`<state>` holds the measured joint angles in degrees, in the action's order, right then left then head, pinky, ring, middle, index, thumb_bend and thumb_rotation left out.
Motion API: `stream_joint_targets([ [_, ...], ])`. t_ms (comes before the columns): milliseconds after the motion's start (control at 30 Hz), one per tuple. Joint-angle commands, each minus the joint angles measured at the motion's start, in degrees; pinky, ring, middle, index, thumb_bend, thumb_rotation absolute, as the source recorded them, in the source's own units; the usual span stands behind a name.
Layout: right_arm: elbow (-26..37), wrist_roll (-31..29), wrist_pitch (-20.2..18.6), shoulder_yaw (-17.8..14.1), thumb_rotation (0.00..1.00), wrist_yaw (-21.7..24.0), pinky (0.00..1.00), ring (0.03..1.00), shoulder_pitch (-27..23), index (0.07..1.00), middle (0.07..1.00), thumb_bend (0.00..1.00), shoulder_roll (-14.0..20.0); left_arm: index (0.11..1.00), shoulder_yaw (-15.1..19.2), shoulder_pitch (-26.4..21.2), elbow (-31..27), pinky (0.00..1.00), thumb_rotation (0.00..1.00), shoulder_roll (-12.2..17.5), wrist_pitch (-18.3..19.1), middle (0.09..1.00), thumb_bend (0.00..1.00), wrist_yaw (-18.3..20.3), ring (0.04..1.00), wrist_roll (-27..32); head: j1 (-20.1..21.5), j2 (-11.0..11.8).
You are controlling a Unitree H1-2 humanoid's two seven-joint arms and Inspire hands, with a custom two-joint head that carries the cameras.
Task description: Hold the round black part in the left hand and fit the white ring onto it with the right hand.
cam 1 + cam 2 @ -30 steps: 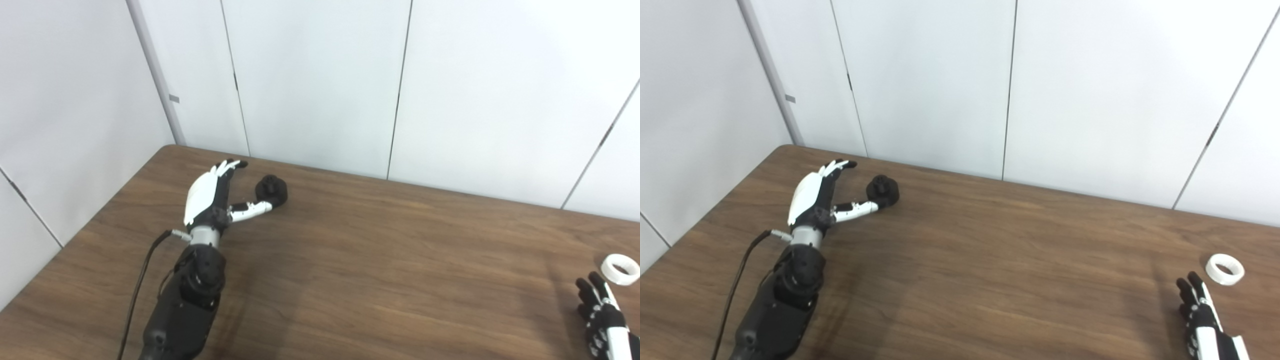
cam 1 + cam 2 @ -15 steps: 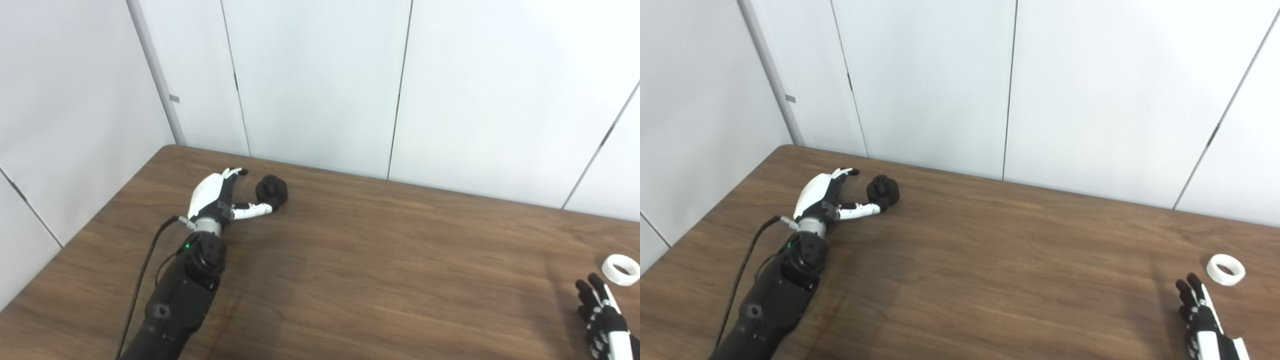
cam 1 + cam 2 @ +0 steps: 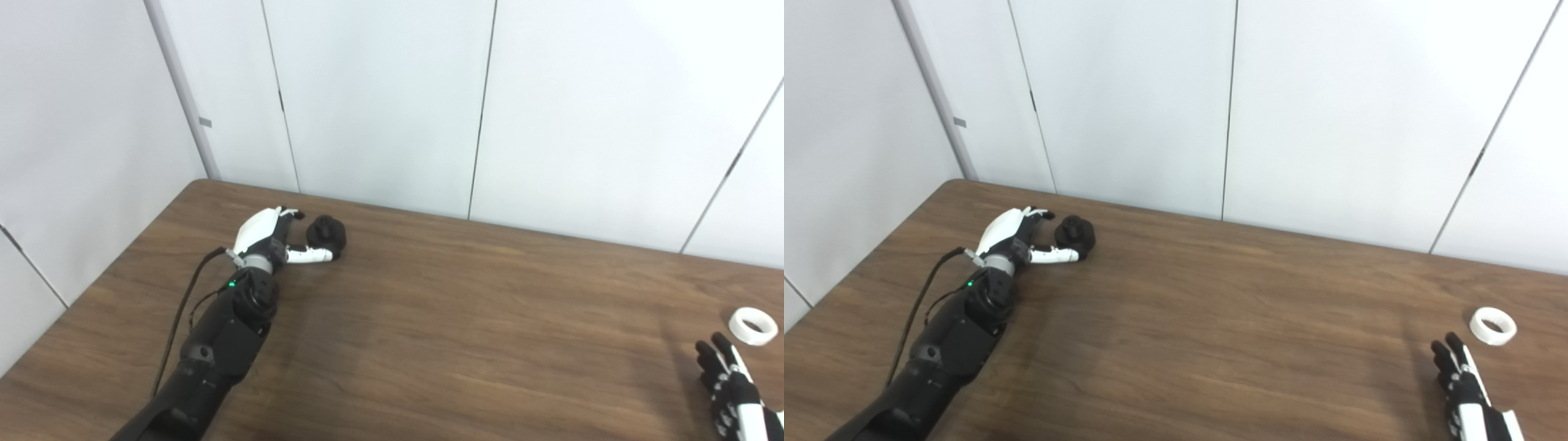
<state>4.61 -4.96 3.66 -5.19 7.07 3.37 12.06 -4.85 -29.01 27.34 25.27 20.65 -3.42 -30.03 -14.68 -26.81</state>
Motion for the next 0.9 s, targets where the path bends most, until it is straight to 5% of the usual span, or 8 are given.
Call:
stream_joint_targets([
  [0,-0.1,0.6,0.2,0.3,1.0,-0.2,1.0,0.973,1.7,0.963,0.946,0.67,-0.2,0.873,-0.1,-3.6,0.1,1.0,0.46,2.1,-1.2,0.992,1.0,-1.5,1.0,-1.0,0.0,0.0],
  [867,1.1,0.9,-1.0,-0.3,1.0,-0.5,1.0,0.965,2.6,0.963,0.944,0.68,-0.5,0.831,-1.2,-5.7,3.7,1.0,0.42,0.9,-2.9,0.969,0.94,-0.8,1.0,1.9,0.6,-0.8],
])
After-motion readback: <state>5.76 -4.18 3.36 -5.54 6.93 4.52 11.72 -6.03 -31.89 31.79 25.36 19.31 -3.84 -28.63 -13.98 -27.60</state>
